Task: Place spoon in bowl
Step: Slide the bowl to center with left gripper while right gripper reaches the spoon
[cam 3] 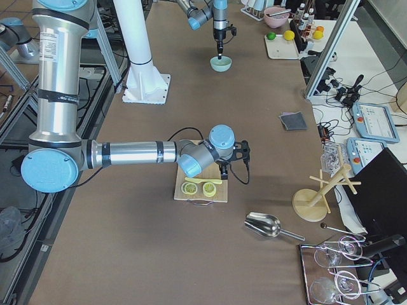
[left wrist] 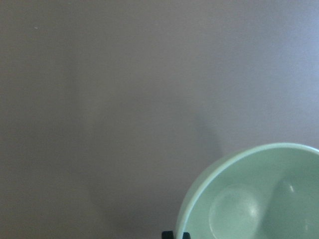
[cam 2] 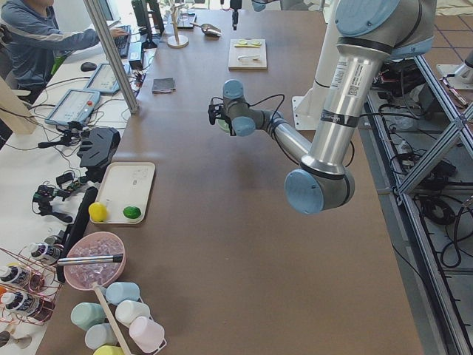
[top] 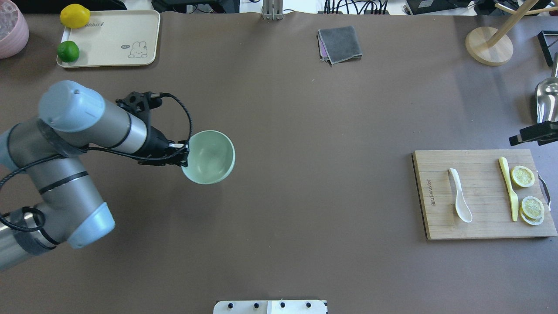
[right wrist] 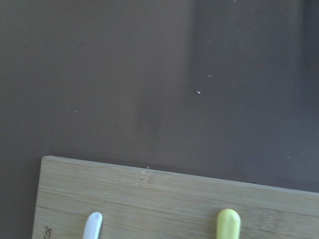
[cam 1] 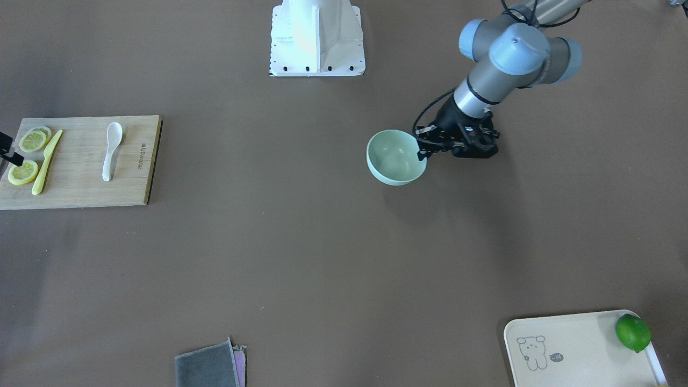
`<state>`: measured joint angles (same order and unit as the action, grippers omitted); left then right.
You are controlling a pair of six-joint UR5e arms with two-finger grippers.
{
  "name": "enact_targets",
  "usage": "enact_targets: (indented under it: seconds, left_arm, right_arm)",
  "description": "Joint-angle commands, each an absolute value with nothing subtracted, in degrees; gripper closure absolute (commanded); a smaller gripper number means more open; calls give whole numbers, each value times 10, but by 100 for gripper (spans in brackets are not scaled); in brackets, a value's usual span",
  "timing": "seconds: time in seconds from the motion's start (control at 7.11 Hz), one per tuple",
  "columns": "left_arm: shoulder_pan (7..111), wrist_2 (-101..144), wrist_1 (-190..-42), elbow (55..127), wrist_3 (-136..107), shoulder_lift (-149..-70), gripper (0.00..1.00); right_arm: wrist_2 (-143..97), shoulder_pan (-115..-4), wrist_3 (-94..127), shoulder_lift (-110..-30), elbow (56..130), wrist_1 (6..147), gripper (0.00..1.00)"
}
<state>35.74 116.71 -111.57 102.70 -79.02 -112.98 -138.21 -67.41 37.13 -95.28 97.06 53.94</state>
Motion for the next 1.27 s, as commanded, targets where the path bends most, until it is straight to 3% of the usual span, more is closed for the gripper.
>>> enact_targets:
  seconds: [0.0,0.84,1.13]
  left_arm:
    - [273,1081,-1012,1017,-846,-1230,100]
    - [232,1042,-1011,980,-854,-1258,100]
    - [232,1042,-1011,983,-854,-1258,100]
  right_arm:
    - [-1340,-606,463,-946,1000,526,0]
    - [-1303,-493,526,-957,1012,526,1]
    - [-1283,-481,526,-966,1013,526,6]
